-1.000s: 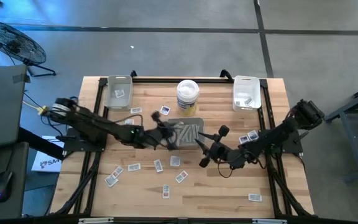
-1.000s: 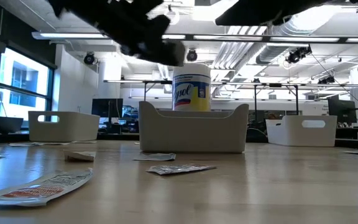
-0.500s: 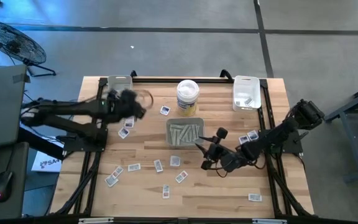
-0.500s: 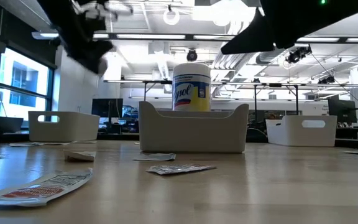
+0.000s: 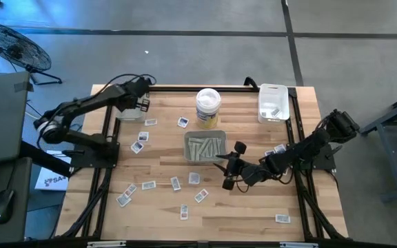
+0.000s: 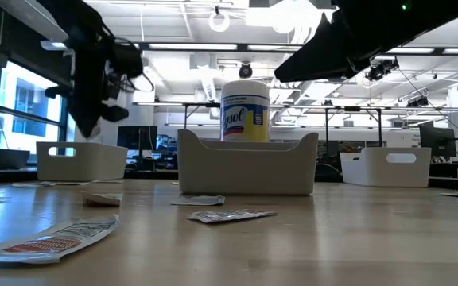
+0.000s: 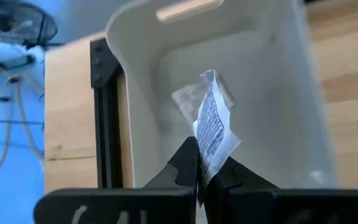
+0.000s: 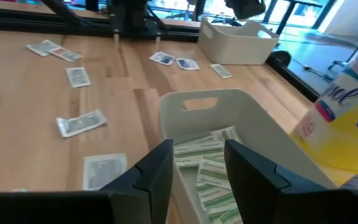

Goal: Pick & Place First Aid Supplies
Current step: Put the alcohol pad into the top gray bin

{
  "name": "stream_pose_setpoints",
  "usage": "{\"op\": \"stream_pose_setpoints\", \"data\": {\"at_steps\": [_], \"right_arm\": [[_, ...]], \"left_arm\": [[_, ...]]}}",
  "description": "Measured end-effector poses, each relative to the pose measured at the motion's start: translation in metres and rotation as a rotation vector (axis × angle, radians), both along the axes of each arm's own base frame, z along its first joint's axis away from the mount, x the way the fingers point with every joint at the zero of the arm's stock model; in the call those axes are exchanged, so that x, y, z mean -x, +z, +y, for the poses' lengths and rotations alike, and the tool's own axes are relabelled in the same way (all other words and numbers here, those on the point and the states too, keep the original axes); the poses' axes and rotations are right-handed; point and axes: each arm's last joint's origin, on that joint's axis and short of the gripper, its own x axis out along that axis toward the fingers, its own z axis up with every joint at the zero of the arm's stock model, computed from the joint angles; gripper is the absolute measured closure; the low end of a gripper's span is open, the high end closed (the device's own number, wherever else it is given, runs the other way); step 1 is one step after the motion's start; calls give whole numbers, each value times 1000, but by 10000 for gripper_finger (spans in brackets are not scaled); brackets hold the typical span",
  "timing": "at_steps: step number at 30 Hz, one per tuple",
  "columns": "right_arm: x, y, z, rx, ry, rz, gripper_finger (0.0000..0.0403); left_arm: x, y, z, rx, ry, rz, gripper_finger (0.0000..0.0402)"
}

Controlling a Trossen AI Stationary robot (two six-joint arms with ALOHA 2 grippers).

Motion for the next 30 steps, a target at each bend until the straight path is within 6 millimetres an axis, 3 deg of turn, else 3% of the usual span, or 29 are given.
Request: {"op": "stream_pose_setpoints", "data": {"at_steps": [8,16,23,30], "right_arm": [[1,-1,1,-30,-9,-6,265],[0,-1,2,-70,17,-8,265],[-1,1,4,-94,60,-22,265],[-1,1,5,-134,84,-26,265]], "left_arm": [[-11,-33,13,112,-5,114,401],[-10,-51,22,213,13,115,399],[-3,-48,27,259,23,107,342],[-4,-16,24,343,8,151,275]]}}
